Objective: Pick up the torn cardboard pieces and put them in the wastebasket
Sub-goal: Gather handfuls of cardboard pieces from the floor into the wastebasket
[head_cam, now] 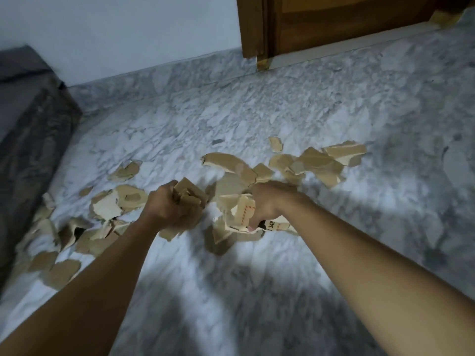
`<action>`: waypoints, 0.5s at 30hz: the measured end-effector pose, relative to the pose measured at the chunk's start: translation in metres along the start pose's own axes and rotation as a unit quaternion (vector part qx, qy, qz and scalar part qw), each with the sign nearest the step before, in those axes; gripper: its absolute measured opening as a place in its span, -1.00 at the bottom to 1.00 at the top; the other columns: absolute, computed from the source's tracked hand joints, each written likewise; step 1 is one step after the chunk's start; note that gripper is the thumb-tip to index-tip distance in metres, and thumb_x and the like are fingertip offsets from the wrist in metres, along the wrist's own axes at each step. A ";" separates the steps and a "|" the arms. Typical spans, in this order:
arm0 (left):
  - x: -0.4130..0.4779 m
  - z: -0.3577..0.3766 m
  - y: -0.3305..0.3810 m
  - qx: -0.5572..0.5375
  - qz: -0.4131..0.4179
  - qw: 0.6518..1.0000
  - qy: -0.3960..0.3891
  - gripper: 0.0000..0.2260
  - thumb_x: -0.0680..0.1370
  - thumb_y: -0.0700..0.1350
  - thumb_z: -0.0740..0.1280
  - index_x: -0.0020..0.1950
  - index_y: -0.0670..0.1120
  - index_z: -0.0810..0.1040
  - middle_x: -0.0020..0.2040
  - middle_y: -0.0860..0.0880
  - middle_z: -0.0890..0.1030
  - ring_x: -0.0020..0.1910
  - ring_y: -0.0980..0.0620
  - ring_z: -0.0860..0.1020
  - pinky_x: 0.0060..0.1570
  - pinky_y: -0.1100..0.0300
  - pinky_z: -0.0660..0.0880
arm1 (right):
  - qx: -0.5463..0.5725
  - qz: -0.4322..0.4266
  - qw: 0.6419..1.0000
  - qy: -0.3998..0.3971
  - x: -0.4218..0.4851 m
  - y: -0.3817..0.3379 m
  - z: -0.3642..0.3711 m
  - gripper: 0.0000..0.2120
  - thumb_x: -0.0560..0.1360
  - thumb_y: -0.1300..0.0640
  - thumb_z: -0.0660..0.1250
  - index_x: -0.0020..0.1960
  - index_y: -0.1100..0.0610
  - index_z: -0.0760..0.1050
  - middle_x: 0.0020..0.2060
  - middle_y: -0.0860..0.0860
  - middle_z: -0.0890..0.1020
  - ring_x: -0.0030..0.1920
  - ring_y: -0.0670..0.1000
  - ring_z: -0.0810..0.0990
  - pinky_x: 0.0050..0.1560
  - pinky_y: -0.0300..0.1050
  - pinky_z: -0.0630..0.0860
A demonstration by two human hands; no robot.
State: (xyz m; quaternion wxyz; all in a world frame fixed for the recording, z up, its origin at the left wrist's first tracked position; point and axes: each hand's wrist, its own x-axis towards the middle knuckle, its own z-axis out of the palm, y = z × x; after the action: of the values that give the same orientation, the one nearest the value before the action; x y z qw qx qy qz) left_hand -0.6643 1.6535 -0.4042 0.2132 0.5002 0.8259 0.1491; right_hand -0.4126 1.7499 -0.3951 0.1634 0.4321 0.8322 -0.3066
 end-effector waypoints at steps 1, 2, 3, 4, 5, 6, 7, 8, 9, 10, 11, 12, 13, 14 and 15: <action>0.001 0.000 -0.005 0.008 -0.009 1.000 -0.004 -0.71 0.28 -0.08 0.59 -0.10 -0.02 0.56 -0.18 -0.02 0.65 -0.09 -0.08 0.61 -0.15 0.12 0.50 | -0.047 -0.003 0.999 -0.015 0.003 -0.005 0.004 -0.32 0.17 -0.17 0.63 0.19 0.06 0.54 0.04 0.02 0.66 -0.04 0.09 0.64 -0.22 -0.19 0.51; 0.004 -0.002 -0.006 0.028 -0.022 0.999 -0.015 -0.73 0.28 -0.07 0.60 -0.15 -0.03 0.56 -0.22 -0.02 0.64 -0.13 -0.07 0.61 -0.21 0.15 0.49 | -0.075 -0.011 0.997 -0.020 0.002 -0.008 0.009 -0.39 0.25 -0.09 0.63 0.21 0.10 0.54 0.08 0.06 0.65 0.00 0.09 0.64 -0.34 -0.22 0.40; 0.006 -0.006 -0.004 0.055 -0.036 0.997 -0.033 -0.74 0.29 -0.05 0.61 -0.21 -0.06 0.56 -0.27 -0.03 0.60 -0.18 -0.06 0.59 -0.31 0.18 0.43 | -0.090 -0.012 0.996 -0.015 0.001 -0.009 0.012 -0.44 0.31 -0.02 0.61 0.22 0.11 0.54 0.13 0.07 0.61 0.06 0.09 0.62 -0.41 -0.23 0.31; 0.008 -0.011 0.001 0.078 -0.049 0.995 -0.048 -0.71 0.28 -0.02 0.61 -0.27 -0.08 0.53 -0.32 -0.04 0.56 -0.25 -0.04 0.55 -0.40 0.20 0.37 | -0.099 -0.008 0.995 0.001 0.001 -0.007 0.016 -0.47 0.34 0.01 0.59 0.24 0.11 0.53 0.17 0.07 0.58 0.11 0.09 0.60 -0.43 -0.21 0.24; 0.010 -0.015 0.006 0.091 -0.058 0.992 -0.059 -0.68 0.27 0.01 0.62 -0.30 -0.09 0.51 -0.34 -0.03 0.53 -0.30 -0.01 0.51 -0.46 0.20 0.31 | -0.106 0.000 0.994 0.013 0.000 -0.005 0.019 -0.49 0.37 0.03 0.58 0.26 0.10 0.52 0.19 0.07 0.57 0.14 0.09 0.58 -0.41 -0.19 0.23; 0.013 -0.017 0.009 0.091 -0.063 0.992 -0.067 -0.65 0.25 0.03 0.63 -0.31 -0.08 0.50 -0.34 -0.03 0.52 -0.33 0.02 0.48 -0.48 0.21 0.29 | -0.112 0.002 0.993 0.026 0.001 -0.002 0.021 -0.49 0.38 0.03 0.57 0.27 0.08 0.51 0.19 0.07 0.58 0.15 0.09 0.58 -0.37 -0.17 0.25; 0.015 -0.018 0.011 0.088 -0.065 0.991 -0.074 -0.64 0.23 0.05 0.64 -0.30 -0.08 0.51 -0.33 -0.03 0.52 -0.33 0.04 0.47 -0.48 0.21 0.29 | -0.115 -0.008 0.993 0.037 0.000 0.001 0.022 -0.48 0.38 0.03 0.57 0.29 0.05 0.50 0.18 0.07 0.60 0.15 0.10 0.59 -0.31 -0.17 0.28; 0.017 -0.018 0.011 0.076 -0.065 0.992 -0.075 -0.63 0.22 0.07 0.65 -0.28 -0.09 0.53 -0.31 -0.03 0.54 -0.31 0.03 0.49 -0.47 0.21 0.31 | -0.100 -0.016 0.994 0.044 0.002 0.004 0.024 -0.44 0.36 0.01 0.58 0.30 0.01 0.49 0.17 0.06 0.61 0.13 0.10 0.59 -0.26 -0.17 0.33; 0.018 -0.019 0.013 0.064 -0.057 0.993 -0.080 -0.61 0.19 0.09 0.66 -0.27 -0.09 0.55 -0.30 -0.03 0.56 -0.28 0.01 0.51 -0.45 0.21 0.33 | -0.080 -0.015 0.996 0.046 0.006 0.007 0.027 -0.38 0.32 -0.03 0.60 0.32 -0.04 0.47 0.16 0.05 0.62 0.11 0.11 0.59 -0.20 -0.17 0.40; 0.018 -0.022 0.017 0.053 -0.049 0.993 -0.095 -0.59 0.16 0.12 0.66 -0.27 -0.09 0.58 -0.31 -0.02 0.59 -0.25 0.01 0.55 -0.41 0.20 0.36 | -0.059 -0.004 0.997 0.045 0.008 0.010 0.027 -0.32 0.27 -0.09 0.61 0.33 -0.07 0.45 0.15 0.03 0.63 0.09 0.10 0.60 -0.11 -0.14 0.49; 0.017 -0.026 0.024 0.041 -0.041 0.991 -0.123 -0.61 0.14 0.12 0.67 -0.29 -0.08 0.61 -0.31 -0.01 0.62 -0.24 0.01 0.59 -0.38 0.21 0.40 | -0.044 0.009 0.998 0.040 0.010 0.013 0.025 -0.29 0.22 -0.15 0.62 0.30 -0.08 0.46 0.13 0.01 0.65 0.07 0.09 0.61 -0.02 -0.10 0.55; 0.016 -0.029 0.032 0.029 -0.038 0.985 -0.163 -0.65 0.14 0.10 0.68 -0.32 -0.06 0.63 -0.33 0.03 0.65 -0.24 0.04 0.62 -0.35 0.21 0.43 | -0.025 0.016 0.999 0.037 0.009 0.018 0.019 -0.33 0.19 -0.18 0.62 0.22 -0.04 0.50 0.09 0.00 0.66 0.03 0.07 0.62 0.02 -0.07 0.57; 0.013 -0.031 0.041 0.023 -0.039 0.976 -0.211 -0.70 0.17 0.05 0.68 -0.39 -0.05 0.62 -0.38 0.07 0.64 -0.28 0.07 0.62 -0.35 0.24 0.44 | 0.014 0.021 0.999 0.033 0.006 0.024 0.011 -0.41 0.20 -0.17 0.63 0.11 -0.01 0.51 0.03 -0.01 0.67 0.01 0.06 0.62 0.02 -0.06 0.58; 0.010 -0.028 0.049 0.032 -0.038 0.965 -0.257 -0.72 0.19 0.01 0.68 -0.47 -0.03 0.60 -0.43 0.11 0.61 -0.34 0.10 0.61 -0.38 0.26 0.44 | 0.059 0.028 0.997 0.032 0.002 0.032 0.001 -0.48 0.21 -0.13 0.65 0.03 0.02 0.49 -0.04 -0.03 0.66 0.00 0.06 0.61 -0.01 -0.07 0.56; 0.005 -0.023 0.058 0.044 -0.033 0.954 -0.293 -0.70 0.21 -0.01 0.68 -0.52 -0.01 0.58 -0.47 0.13 0.58 -0.38 0.12 0.59 -0.41 0.27 0.44 | 0.097 0.043 0.994 0.039 -0.004 0.040 -0.011 -0.49 0.22 -0.10 0.65 0.01 0.03 0.48 -0.09 -0.05 0.63 0.00 0.05 0.59 -0.04 -0.07 0.54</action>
State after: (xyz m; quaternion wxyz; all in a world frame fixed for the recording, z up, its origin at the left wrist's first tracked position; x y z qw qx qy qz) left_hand -0.6342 1.6836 -0.3589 0.4287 0.5030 0.7490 -0.0481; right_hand -0.3776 1.7724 -0.3994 0.1018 0.4929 0.7849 -0.3614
